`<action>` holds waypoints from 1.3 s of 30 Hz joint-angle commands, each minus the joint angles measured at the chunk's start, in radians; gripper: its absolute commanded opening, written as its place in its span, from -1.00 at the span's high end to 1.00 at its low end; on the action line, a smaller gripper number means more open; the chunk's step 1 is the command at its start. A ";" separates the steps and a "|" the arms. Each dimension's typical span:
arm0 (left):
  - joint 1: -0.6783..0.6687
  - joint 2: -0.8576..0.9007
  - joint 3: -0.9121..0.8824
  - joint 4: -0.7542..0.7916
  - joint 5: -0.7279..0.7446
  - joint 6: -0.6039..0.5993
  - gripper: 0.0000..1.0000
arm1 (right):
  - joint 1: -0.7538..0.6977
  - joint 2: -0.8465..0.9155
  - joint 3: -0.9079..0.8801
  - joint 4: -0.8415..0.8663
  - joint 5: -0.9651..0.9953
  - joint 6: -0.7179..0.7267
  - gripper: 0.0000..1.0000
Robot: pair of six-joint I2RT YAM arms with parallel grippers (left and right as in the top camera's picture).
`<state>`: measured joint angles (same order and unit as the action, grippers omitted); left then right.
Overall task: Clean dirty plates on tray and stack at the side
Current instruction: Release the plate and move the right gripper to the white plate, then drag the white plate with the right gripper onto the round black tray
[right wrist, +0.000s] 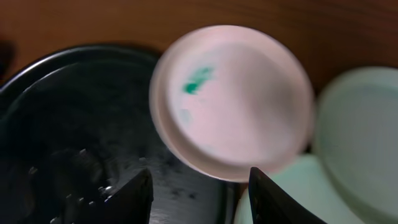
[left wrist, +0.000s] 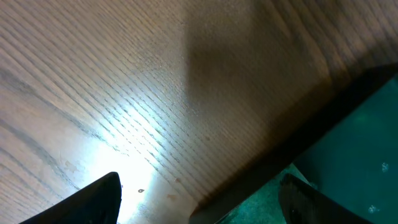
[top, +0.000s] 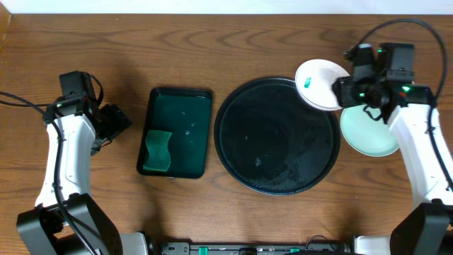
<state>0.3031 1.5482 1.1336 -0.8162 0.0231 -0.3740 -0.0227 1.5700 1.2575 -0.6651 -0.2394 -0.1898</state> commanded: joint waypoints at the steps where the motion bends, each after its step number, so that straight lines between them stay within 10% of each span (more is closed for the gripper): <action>1: 0.004 -0.011 0.018 -0.006 -0.006 -0.005 -0.62 | 0.062 0.073 0.005 -0.003 -0.048 -0.115 0.05; 39: 0.004 -0.011 0.018 -0.006 -0.006 -0.005 -0.62 | 0.259 0.323 0.004 0.190 0.272 -0.174 0.59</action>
<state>0.3031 1.5482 1.1336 -0.8162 0.0231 -0.3740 0.2359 1.8648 1.2572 -0.4744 0.0311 -0.3660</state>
